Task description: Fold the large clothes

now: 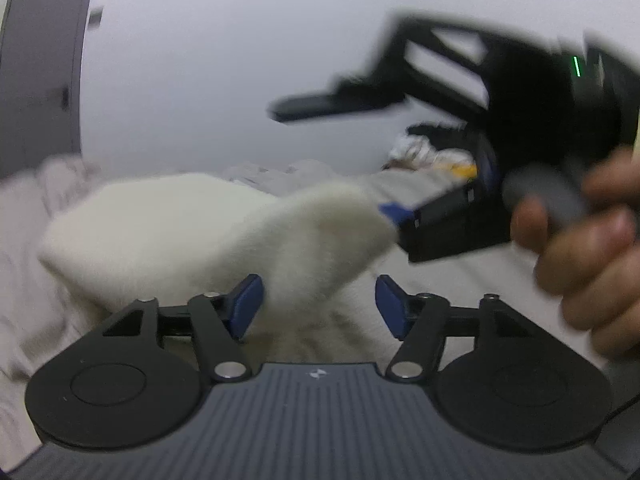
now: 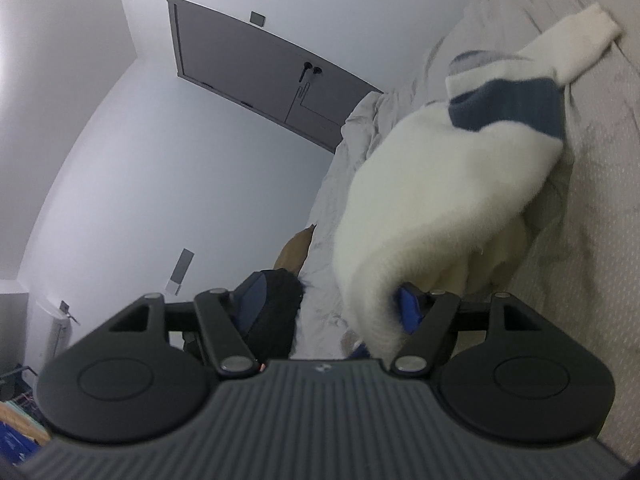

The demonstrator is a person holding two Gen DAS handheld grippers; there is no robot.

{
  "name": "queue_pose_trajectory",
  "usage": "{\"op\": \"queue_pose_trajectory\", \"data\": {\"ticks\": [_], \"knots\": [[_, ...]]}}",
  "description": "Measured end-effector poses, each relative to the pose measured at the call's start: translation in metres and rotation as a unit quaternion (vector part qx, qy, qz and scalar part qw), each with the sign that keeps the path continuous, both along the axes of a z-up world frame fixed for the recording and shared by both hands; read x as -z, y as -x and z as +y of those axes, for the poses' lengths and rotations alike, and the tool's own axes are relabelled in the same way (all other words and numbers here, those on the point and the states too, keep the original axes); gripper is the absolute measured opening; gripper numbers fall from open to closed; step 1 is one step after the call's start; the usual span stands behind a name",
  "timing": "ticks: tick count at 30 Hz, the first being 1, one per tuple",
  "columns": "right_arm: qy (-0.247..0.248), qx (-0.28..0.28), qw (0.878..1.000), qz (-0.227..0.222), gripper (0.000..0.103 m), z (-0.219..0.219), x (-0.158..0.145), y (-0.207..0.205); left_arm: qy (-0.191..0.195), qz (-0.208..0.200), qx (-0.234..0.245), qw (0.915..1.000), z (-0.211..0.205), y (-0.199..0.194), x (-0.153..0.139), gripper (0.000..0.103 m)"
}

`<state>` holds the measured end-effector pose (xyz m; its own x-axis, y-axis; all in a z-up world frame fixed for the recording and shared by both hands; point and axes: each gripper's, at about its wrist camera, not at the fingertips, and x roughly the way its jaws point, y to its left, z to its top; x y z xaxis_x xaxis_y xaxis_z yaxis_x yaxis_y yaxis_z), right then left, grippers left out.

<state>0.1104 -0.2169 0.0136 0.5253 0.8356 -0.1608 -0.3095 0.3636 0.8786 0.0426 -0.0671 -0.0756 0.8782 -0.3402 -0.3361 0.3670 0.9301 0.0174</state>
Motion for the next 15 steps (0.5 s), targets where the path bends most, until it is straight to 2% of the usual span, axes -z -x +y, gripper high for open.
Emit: {"op": "queue_pose_trajectory", "data": {"ticks": [4,6,8,10,11,12,13,15], "knots": [[-0.008,-0.002,1.0,0.008,0.071,-0.001,0.001,-0.001,-0.046,-0.04,-0.035,0.9975,-0.019,-0.004,0.008,0.069],[-0.013,-0.004,1.0,0.008,0.071,-0.001,0.001,-0.001,-0.094,-0.067,-0.053,0.9919,-0.029,-0.006,0.013,0.069],[-0.018,-0.007,1.0,0.005,0.071,-0.002,0.002,-0.003,-0.132,-0.073,-0.062,0.9866,-0.031,-0.011,0.018,0.064],[-0.02,0.003,1.0,-0.002,0.071,-0.007,0.001,-0.003,-0.149,-0.069,-0.08,0.9832,-0.029,-0.016,0.022,0.043],[-0.024,0.008,1.0,-0.002,0.071,-0.01,0.002,-0.004,-0.151,-0.065,-0.086,0.9826,-0.025,-0.019,0.022,0.038],[-0.027,0.012,1.0,-0.002,0.071,-0.013,0.002,-0.004,-0.148,-0.062,-0.093,0.9827,-0.021,-0.021,0.021,0.025],[-0.027,0.02,0.999,-0.002,0.07,-0.015,0.003,-0.005,-0.139,-0.057,-0.104,0.9832,-0.014,-0.023,0.019,0.02],[-0.015,0.051,0.999,-0.01,0.07,-0.022,0.002,-0.007,-0.099,-0.046,-0.114,0.9874,0.001,-0.026,0.011,0.018]]}}
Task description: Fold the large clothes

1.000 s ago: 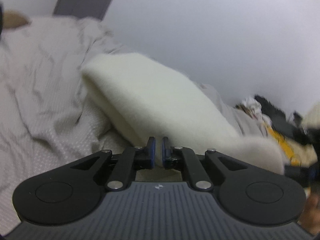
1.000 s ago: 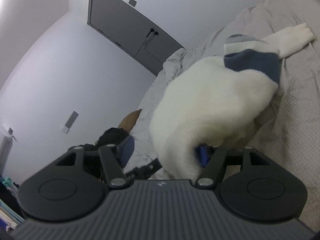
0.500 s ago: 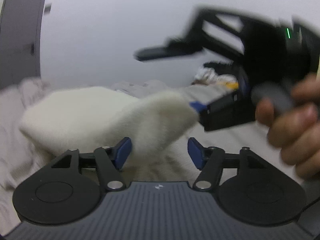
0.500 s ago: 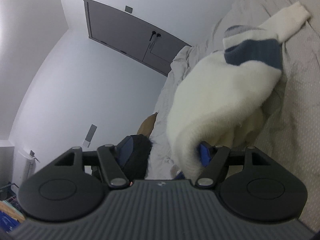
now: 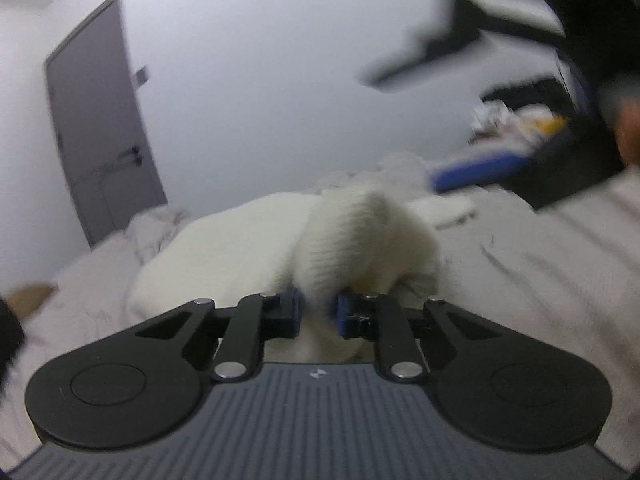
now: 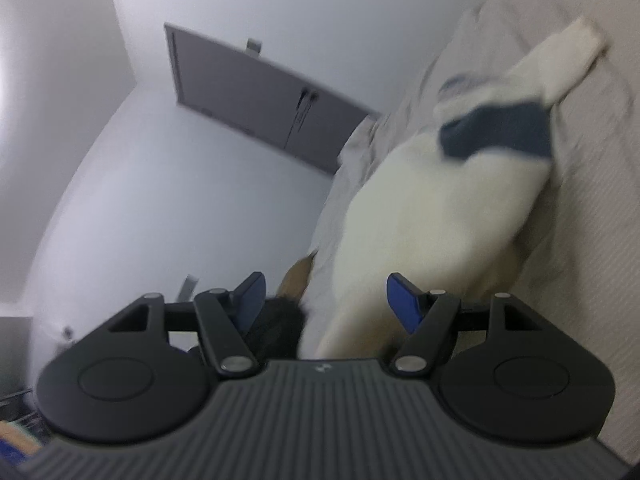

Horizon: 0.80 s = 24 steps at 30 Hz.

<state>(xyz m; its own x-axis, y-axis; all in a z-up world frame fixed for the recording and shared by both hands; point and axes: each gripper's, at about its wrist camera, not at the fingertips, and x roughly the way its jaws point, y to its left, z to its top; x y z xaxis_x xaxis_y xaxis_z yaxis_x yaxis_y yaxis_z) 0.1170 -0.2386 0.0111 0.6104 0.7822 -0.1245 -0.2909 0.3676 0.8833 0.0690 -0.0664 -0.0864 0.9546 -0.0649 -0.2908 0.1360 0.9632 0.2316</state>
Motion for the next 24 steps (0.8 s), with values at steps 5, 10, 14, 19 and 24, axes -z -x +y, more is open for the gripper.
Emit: {"op": "queue_pose_trajectory", "data": {"ticks": [5,10,14,19,24], "knots": [[0.008,0.028,1.0,0.009,0.07,-0.009,0.006,-0.008,0.136,0.013,0.003,0.9907,0.05,-0.004,-0.028,0.017],[0.071,0.009,0.997,-0.024,0.07,0.009,0.001,-0.005,0.237,0.016,-0.01,0.9713,0.1,-0.003,-0.047,0.016],[0.102,-0.006,0.995,-0.018,0.07,0.028,0.008,-0.011,0.295,0.014,-0.023,0.955,0.131,-0.006,-0.054,0.016],[0.045,-0.019,0.999,0.024,0.07,0.045,0.032,-0.042,0.318,0.016,-0.023,0.9478,0.146,-0.007,-0.054,0.016],[-0.039,0.023,0.997,0.065,0.07,0.039,0.058,-0.068,0.313,0.013,-0.016,0.9494,0.147,-0.006,-0.047,0.016]]}}
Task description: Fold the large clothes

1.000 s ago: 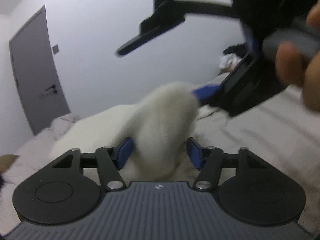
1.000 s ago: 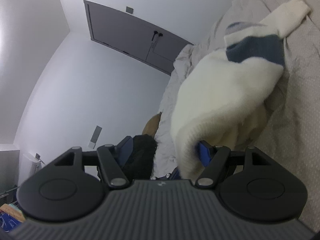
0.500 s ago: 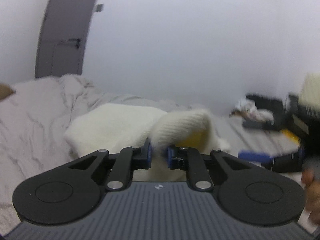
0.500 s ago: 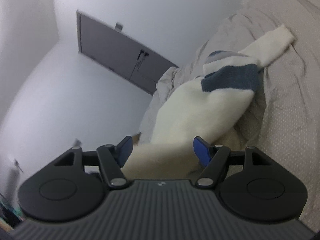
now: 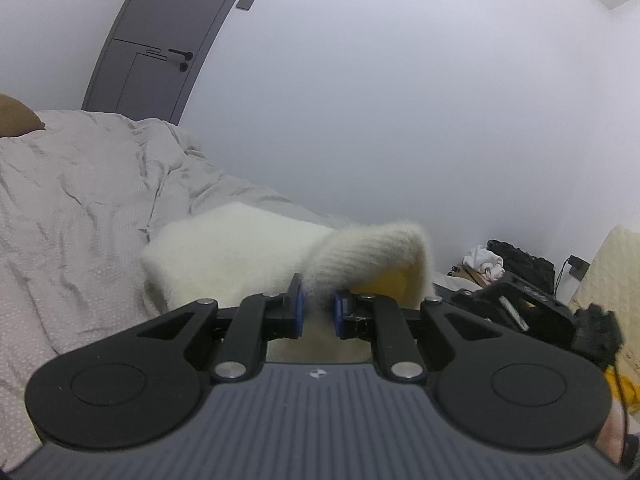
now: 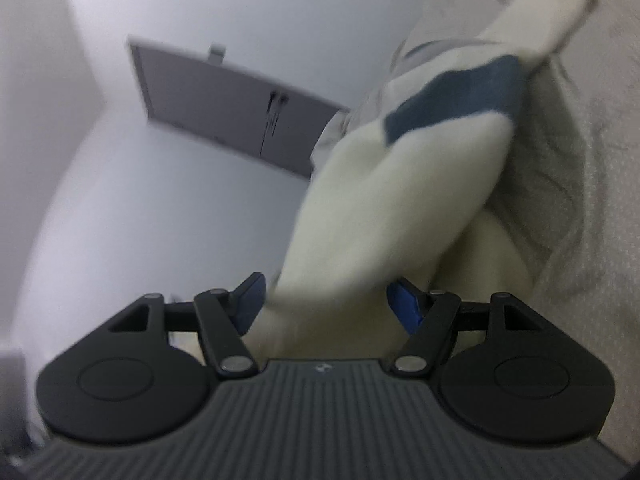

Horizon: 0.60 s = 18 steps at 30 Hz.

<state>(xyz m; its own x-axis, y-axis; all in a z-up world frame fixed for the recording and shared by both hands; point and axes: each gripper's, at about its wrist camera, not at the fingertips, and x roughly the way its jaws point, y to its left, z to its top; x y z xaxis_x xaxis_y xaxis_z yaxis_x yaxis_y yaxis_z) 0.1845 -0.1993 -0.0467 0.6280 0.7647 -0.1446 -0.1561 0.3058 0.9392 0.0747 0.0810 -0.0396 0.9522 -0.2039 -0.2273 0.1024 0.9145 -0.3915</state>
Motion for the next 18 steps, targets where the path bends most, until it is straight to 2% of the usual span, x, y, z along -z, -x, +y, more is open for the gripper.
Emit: {"op": "queue_pose_trajectory", "data": {"ticks": [2,3,5,6,9,12,15,18], "knots": [[-0.023,0.028,0.999,0.025,0.067,-0.009,0.011,-0.007,0.004,-0.003,0.001,1.0,0.0,-0.005,0.001,0.016],[-0.035,0.038,0.998,0.034,0.049,-0.014,0.016,-0.011,0.005,-0.005,0.002,1.0,0.0,-0.003,0.0,0.016],[-0.028,0.043,0.998,0.04,0.028,-0.017,0.017,-0.013,0.003,-0.007,0.001,1.0,0.0,-0.002,0.0,0.016],[-0.009,0.038,0.999,0.032,0.023,-0.017,0.011,-0.013,0.002,-0.008,-0.001,1.0,-0.001,-0.001,-0.001,0.016],[0.035,0.041,0.998,-0.029,0.017,-0.014,-0.015,0.001,0.002,-0.023,-0.007,0.9997,0.001,0.008,-0.006,0.015],[0.044,0.05,0.994,-0.083,0.015,-0.02,-0.045,0.022,-0.008,-0.044,-0.011,0.9989,0.001,0.024,-0.016,0.015],[0.071,0.047,0.988,-0.129,0.014,-0.023,-0.073,0.046,-0.01,-0.058,-0.006,0.9983,0.002,0.043,-0.029,0.015],[0.096,0.042,0.981,-0.16,0.014,-0.031,-0.088,0.076,-0.005,-0.07,0.005,0.9975,0.001,0.064,-0.044,0.015]]}}
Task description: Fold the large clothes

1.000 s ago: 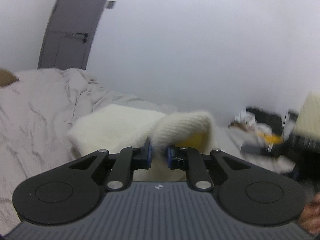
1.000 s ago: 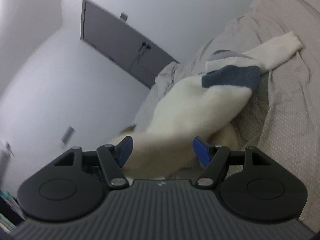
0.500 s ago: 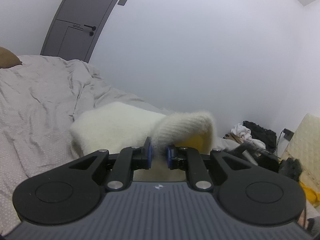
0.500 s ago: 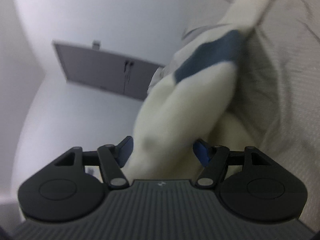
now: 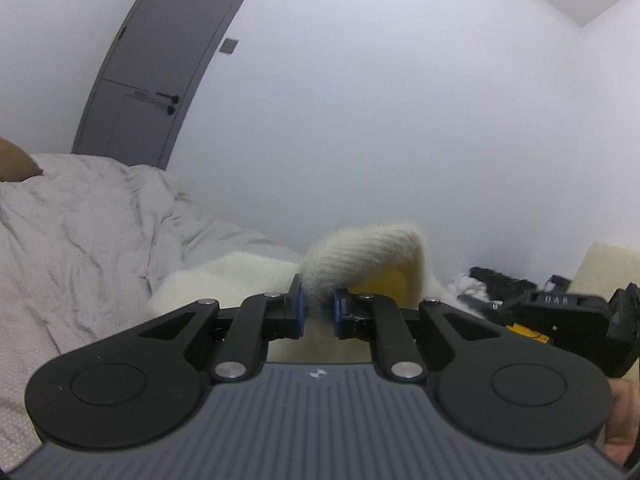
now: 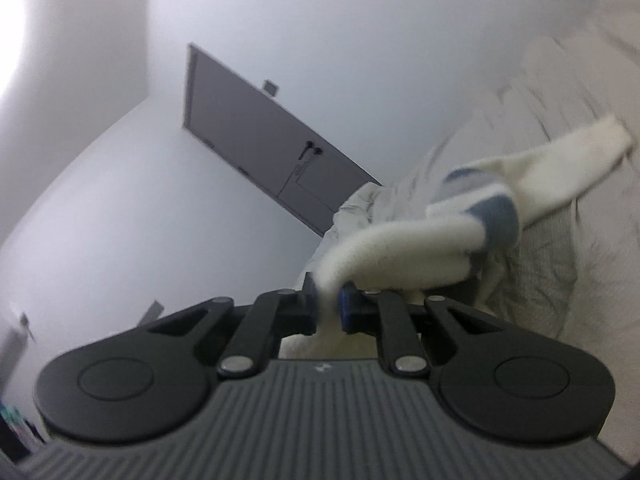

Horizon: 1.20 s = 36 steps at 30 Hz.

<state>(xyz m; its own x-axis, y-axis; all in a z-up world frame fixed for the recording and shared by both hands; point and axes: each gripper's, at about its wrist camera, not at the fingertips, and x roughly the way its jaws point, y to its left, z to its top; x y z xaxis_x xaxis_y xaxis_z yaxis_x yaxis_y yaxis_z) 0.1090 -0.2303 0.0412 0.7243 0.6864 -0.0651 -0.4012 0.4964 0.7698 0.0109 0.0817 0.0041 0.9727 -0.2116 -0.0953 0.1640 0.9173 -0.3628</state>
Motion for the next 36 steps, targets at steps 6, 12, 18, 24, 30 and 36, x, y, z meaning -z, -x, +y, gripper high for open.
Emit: {"op": "queue_pose_trajectory", "data": {"ticks": [6,12,18,24,30,36], "knots": [[0.019,0.019,0.998,-0.056,0.014,-0.019,-0.024,0.044,-0.003,-0.036,0.04,0.9985,-0.006,0.041,-0.016,0.015],[0.067,0.052,0.996,0.018,0.014,-0.029,-0.014,0.026,0.002,0.023,0.057,0.9981,-0.016,0.017,0.008,0.015],[0.112,0.076,0.974,0.183,0.015,-0.032,0.051,-0.029,0.041,0.135,0.063,0.988,-0.021,-0.035,0.057,0.016],[0.111,0.086,0.954,0.265,0.017,-0.023,0.091,-0.041,0.061,0.185,0.059,0.979,-0.022,-0.065,0.085,0.016],[0.084,0.062,0.959,0.262,0.056,-0.02,0.079,-0.026,0.119,0.199,0.053,0.9714,0.0,-0.072,0.094,0.016],[0.01,-0.01,0.962,0.274,0.072,0.006,0.09,-0.008,0.125,0.2,0.054,0.9704,0.003,-0.076,0.095,0.016]]}}
